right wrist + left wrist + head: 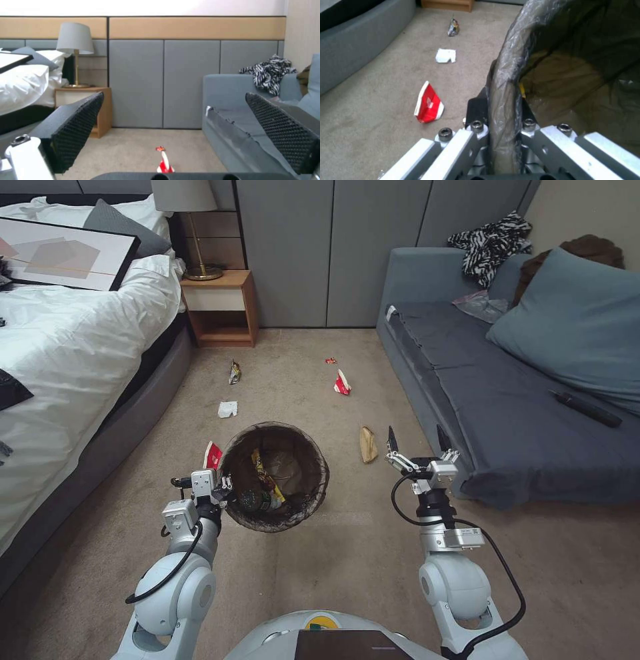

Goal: Pick up the trash bin, then pick up the garbage from the floor and place it into the trash bin.

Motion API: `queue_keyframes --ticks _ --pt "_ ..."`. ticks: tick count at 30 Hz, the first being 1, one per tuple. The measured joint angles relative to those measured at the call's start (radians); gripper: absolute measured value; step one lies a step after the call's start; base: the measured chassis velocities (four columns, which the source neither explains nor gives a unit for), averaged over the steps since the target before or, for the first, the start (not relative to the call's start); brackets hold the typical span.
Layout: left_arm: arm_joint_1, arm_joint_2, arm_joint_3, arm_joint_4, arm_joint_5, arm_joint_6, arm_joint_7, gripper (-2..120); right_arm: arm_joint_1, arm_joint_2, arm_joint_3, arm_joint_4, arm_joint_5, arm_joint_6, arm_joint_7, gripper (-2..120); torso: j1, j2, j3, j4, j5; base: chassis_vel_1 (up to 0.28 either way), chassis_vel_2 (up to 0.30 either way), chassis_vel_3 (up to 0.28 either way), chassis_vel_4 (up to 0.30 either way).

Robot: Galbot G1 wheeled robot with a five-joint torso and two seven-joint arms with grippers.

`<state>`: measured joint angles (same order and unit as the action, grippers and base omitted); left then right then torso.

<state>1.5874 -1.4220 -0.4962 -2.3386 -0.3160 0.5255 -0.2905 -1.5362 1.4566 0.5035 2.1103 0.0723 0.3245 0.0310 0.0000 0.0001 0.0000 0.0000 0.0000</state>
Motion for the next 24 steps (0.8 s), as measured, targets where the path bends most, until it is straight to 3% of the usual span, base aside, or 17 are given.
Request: queue_keyframes --ticks 24 --pt "-0.004 0.0 -0.004 0.005 0.019 -0.02 0.004 4 0.006 0.003 0.008 -0.004 -0.004 -0.004 -0.018 100 0.0 0.0 0.0 0.0 0.0 0.0 0.0 0.0 0.0"
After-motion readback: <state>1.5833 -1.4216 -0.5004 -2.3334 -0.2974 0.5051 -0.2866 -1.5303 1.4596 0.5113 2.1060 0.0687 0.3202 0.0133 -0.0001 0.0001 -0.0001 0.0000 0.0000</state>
